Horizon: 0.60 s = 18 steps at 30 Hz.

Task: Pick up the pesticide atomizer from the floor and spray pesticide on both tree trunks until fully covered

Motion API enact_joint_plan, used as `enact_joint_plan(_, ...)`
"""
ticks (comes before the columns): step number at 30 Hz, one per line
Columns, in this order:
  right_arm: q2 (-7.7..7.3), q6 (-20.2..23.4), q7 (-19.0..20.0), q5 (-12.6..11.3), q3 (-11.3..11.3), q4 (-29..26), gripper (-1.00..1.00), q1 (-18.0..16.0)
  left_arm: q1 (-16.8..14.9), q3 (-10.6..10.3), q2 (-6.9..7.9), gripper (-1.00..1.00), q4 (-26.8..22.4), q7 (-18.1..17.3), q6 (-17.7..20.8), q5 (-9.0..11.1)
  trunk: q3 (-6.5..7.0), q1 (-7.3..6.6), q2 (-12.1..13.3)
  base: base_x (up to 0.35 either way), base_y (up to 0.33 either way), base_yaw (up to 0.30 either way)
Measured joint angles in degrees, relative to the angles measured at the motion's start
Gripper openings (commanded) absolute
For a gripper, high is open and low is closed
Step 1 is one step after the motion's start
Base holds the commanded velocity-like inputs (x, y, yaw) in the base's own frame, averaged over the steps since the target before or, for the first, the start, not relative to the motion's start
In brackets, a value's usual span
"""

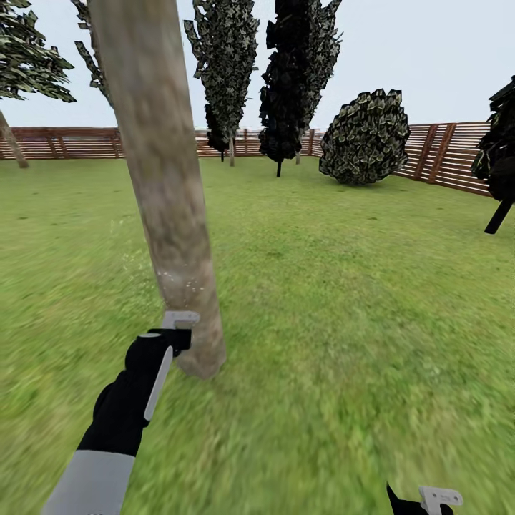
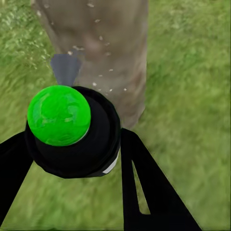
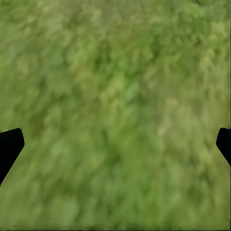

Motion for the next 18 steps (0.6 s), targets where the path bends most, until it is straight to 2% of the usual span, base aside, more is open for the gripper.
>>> enact_joint_plan(3, 0.00, 0.0, 0.0, 0.0, 0.0, 0.0, 1.00, 0.0, -0.5, 0.1, 0.14, -1.00, 0.0, 0.0, 0.0, -0.1, 0.00, 0.00, 0.0, -0.231, 0.059, 0.000)
enact_joint_plan(8, 0.00, 0.0, 0.0, 0.0, 0.0, 0.0, 1.00, 0.0, -1.2, 0.2, 0.18, -1.00, -0.8, 0.2, 0.1, -0.4, 0.00, 0.00, 0.0, -0.026, 0.007, 0.000)
enact_joint_plan(10, 0.00, 0.0, 0.0, 0.0, 0.0, 0.0, 1.00, 0.0, -2.4, 1.0, 0.26, -1.00, -1.0, 0.3, 0.6, -0.5, 0.00, 0.00, 0.0, -0.001, 0.000, 0.000)
enact_joint_plan(11, 0.00, 0.0, 0.0, 0.0, 0.0, 0.0, 1.00, 0.0, -3.8, 3.1, 0.37, -1.00, -1.2, 0.3, 2.6, -0.8, 0.01, 0.00, 0.0, 0.000, 0.000, 0.000)
enact_joint_plan(13, 0.00, 0.0, 0.0, 0.0, 0.0, 0.0, 1.00, 0.0, -4.8, 4.3, 0.22, -1.00, -1.2, 0.2, 4.2, 0.1, 0.00, 0.00, 0.0, 0.000, 0.000, 0.000)
enact_joint_plan(15, 0.00, 0.0, 0.0, 0.0, 0.0, 0.0, 1.00, 0.0, -5.3, 4.3, -0.34, -1.00, -1.2, 0.2, 4.5, 0.3, 0.00, 0.00, 0.0, 0.000, 0.000, 0.000)
enact_joint_plan(18, 0.00, 0.0, 0.0, 0.0, 0.0, 0.0, 1.00, 0.0, -7.0, 2.6, -1.19, -1.00, -1.2, 0.0, 5.7, 0.5, 0.00, 0.00, 0.0, 0.000, 0.000, 0.000)
